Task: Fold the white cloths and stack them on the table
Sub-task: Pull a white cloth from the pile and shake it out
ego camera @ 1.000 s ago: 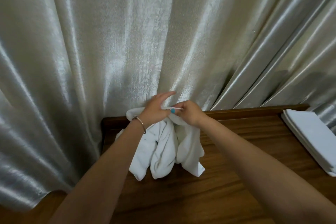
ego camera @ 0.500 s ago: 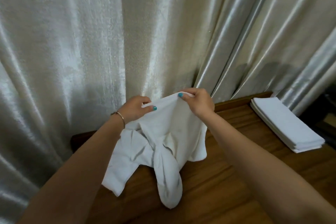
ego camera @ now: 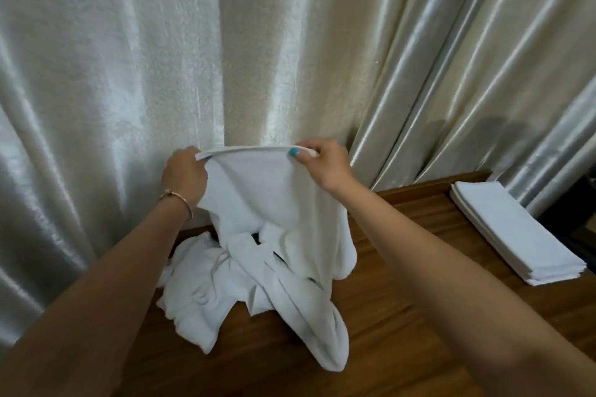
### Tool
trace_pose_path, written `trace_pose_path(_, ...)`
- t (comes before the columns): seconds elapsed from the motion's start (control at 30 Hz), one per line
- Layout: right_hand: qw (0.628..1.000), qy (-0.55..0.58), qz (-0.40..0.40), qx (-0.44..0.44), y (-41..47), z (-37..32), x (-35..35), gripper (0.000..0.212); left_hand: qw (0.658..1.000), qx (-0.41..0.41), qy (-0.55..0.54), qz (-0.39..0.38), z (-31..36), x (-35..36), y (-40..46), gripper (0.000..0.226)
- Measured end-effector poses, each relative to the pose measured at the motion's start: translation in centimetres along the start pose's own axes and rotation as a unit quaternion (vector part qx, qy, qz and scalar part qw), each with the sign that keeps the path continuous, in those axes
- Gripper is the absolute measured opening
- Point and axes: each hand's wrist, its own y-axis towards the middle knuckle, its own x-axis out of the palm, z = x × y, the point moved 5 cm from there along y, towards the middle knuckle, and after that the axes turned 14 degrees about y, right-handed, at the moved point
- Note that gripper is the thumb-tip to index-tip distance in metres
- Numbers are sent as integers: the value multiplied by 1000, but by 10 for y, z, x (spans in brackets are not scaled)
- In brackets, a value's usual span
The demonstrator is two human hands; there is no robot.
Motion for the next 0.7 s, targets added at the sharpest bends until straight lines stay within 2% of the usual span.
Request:
trace_pose_path(0.07,998,-14,32,-44,8,-8,2,22,1000,13,7,24,-2,-14,9,23)
trace_pose_path(0.13,986,-149,-73,-4,-3,16,17,40,1000,11,3,27,-4,-19,14,23)
trace_pose_path(0.17,961,-229,-151,36,-14,37,24,47,1000,8,4,24,-7,-19,16,23)
trace_pose_path(0.2,928,-299,-211,70,-26,56,24,44,1000,11,6,20,-10,-17,17,23)
trace_pose_path(0.23,907,-340,-230,90,-30,69,17,34,1000,18,9,14,-12,-15,17,24)
trace_pose_path(0.27,912,-346,-200,95,-28,71,5,23,1000,29,11,5,-12,-13,16,24)
trace_pose_path(0.3,932,-321,-139,96,-22,69,-12,18,999,39,14,-6,-9,-12,15,22)
trace_pose_path(0.37,969,-233,7,84,-15,61,-46,14,997,70,16,-28,5,-9,12,18)
trace_pose_path(0.4,973,-209,46,83,-17,61,-59,15,995,87,15,-36,14,-7,11,17)
trace_pose_path(0.53,942,-294,6,160,-47,93,-85,38,991,118,-7,-61,51,-1,8,17)
trace_pose_path(0.6,951,-247,-6,185,-55,110,-99,33,991,121,-17,-55,66,1,6,18)
trace_pose_path(0.7,950,-206,-104,208,-65,128,-107,21,993,105,-4,-52,87,5,6,17)
